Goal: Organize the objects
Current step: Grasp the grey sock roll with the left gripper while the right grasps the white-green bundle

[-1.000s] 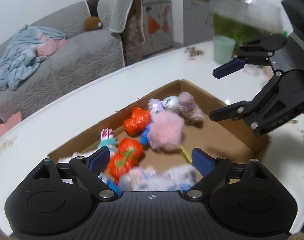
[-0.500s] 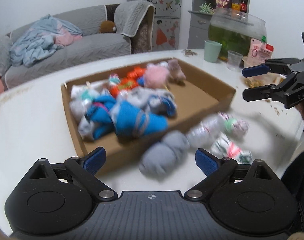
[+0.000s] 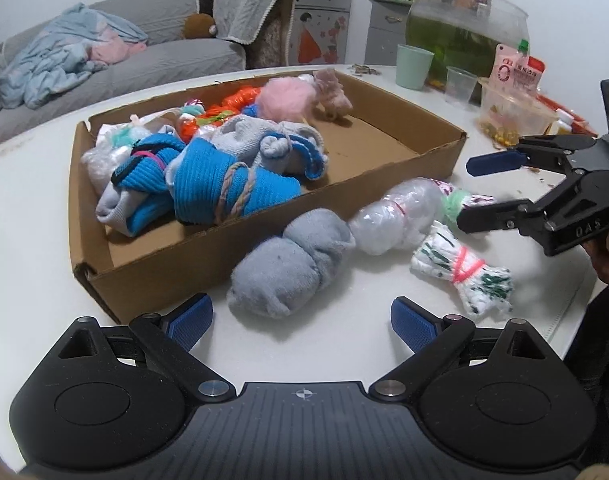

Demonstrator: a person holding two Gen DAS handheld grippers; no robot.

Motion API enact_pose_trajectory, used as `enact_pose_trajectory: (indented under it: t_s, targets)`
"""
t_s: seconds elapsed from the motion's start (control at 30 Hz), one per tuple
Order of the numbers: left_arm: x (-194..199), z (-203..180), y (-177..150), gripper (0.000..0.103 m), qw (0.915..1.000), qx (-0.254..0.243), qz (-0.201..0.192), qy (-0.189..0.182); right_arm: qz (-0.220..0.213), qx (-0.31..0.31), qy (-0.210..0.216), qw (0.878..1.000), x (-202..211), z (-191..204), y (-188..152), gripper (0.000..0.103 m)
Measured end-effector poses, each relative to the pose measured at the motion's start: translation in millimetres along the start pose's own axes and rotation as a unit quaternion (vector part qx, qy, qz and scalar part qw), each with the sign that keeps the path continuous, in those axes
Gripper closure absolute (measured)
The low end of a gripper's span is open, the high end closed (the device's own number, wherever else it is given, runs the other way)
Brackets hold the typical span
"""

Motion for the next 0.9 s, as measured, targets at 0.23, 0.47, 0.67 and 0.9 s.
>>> enact_pose_trajectory:
  t_s: [0.23,0.47,0.67,0.9]
  targets:
    - [-11.0,-6.7,6.3,0.002,0.9998,-0.020,-0.001,0.006,0.017,0.005,0.009,1.000,-11.3,1.5,-4.7,0.033]
    - [-11.1,-20.4,9.6,0.014,0.9988,-0.045,-0.009,-0.020,0.019,0.009,0.010,1.000,-6.1,2.2,-10.3,0.053]
    - [-4.2,-27.8,8.7,0.028,0.9977,-0.060,-0.008,-0.031,0.020,0.008,0.007,1.000,3.6,0.6,-14.5,0.056]
    - [-7.4,-25.8,13.2,0.019,0.9981,-0.059,-0.014,-0.011,0.015,0.007,-0.006,1.000,6.0,-2.5,-13.7,0.052]
Point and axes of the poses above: each gripper's, at about its wrist camera, not at the fingertips, and x roughly against the way its jaws point, z to its left, y to its top, the point moved 4 cm from there along -x, roughly the way its jaws point, and after that the axes turned 8 degrees about -x, right-handed, at the moved point
